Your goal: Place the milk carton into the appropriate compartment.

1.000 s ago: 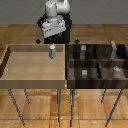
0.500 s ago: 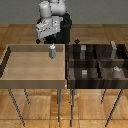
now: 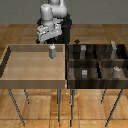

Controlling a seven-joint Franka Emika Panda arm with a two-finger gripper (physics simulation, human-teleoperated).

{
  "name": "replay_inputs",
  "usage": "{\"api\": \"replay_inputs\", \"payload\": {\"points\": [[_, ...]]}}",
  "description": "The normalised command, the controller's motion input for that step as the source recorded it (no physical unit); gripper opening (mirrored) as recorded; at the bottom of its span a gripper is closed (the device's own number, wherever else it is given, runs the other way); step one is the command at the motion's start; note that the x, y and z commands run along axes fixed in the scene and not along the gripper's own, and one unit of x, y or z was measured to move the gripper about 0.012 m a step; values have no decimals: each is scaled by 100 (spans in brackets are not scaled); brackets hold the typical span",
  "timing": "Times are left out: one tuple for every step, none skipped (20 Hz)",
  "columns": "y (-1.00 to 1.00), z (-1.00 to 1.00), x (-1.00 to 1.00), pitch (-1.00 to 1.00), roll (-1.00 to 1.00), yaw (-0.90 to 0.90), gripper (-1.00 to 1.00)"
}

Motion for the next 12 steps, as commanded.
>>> {"api": "replay_inputs", "payload": {"points": [[0,0,0,0,0,0,100],[0,0,0,0,0,0,100],[0,-100,0,0,0,0,100],[0,0,0,0,0,0,100],[0,-100,0,0,0,0,100],[0,0,0,0,0,0,100],[0,-100,0,0,0,0,100],[0,-100,0,0,0,0,100],[0,-100,0,0,0,0,100],[0,-100,0,0,0,0,100],[0,-100,0,0,0,0,100],[0,0,0,0,0,0,-100]]}}
